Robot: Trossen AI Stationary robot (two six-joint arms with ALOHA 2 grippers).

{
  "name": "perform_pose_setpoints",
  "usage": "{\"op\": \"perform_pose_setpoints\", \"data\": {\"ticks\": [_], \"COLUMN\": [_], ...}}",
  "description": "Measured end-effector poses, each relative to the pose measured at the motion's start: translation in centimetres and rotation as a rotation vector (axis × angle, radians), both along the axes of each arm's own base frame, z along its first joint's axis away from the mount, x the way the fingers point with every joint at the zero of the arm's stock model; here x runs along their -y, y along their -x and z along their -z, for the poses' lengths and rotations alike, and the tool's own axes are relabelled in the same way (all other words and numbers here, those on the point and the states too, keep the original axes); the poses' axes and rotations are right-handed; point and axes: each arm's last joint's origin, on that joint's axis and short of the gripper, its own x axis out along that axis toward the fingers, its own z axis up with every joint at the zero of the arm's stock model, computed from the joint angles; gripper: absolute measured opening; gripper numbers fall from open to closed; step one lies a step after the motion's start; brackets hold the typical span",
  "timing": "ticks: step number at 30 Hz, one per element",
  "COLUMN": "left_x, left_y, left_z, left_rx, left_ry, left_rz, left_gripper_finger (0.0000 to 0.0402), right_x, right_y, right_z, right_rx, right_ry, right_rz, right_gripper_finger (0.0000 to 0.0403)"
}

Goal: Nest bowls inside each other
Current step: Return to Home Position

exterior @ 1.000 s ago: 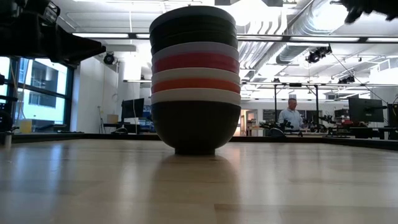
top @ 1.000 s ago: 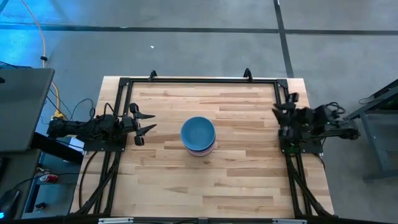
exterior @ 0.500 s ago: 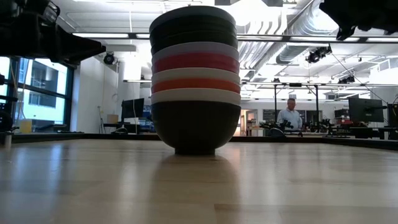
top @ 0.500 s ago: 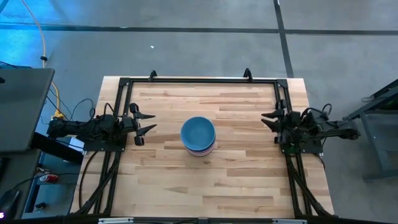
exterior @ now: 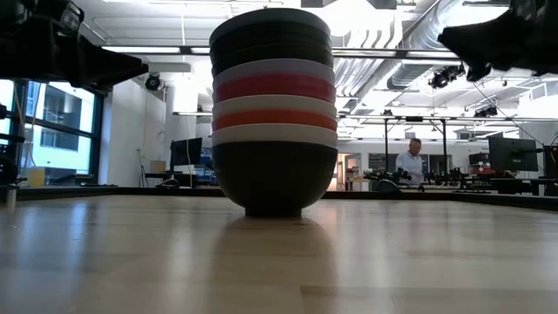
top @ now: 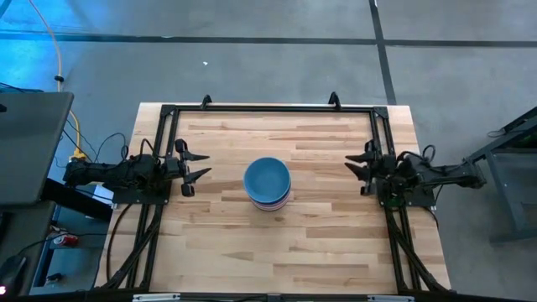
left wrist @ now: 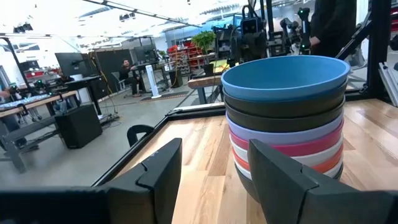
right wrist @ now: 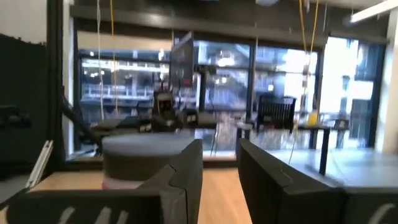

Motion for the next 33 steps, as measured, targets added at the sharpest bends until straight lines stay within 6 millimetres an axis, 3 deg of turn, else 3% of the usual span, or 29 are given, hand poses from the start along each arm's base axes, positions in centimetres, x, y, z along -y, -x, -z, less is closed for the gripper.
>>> {"op": "perform_pose_setpoints", "data": {"ticks": [12,24,33], "left_x": [0.4,0.6,0.7], "left_y": [-0.1,-0.1,-0.1], "left_z": [-0.1,-0.2,-0.3], "left_rx": [0.014,0.04,0.058], "left_ry": [-0.008,0.059,0.115], "left_rz": [0.132,0.232,0.27], "left_gripper_finger": [0.0172,0.0172,0.0172], "right_x": [-0.1,-0.6,-0.6], "right_y": [-0.4,-0.5,-0.5], "right_z": [1.8,2.7,2.9], "right_rx": [-0.17,-0.258,-0.294], "right_ry": [-0.014,-0.007,-0.005], "right_rz": [-0.038,-0.203,-0.2], "right_gripper_finger": [0.0091,0.0091,0.0091]}}
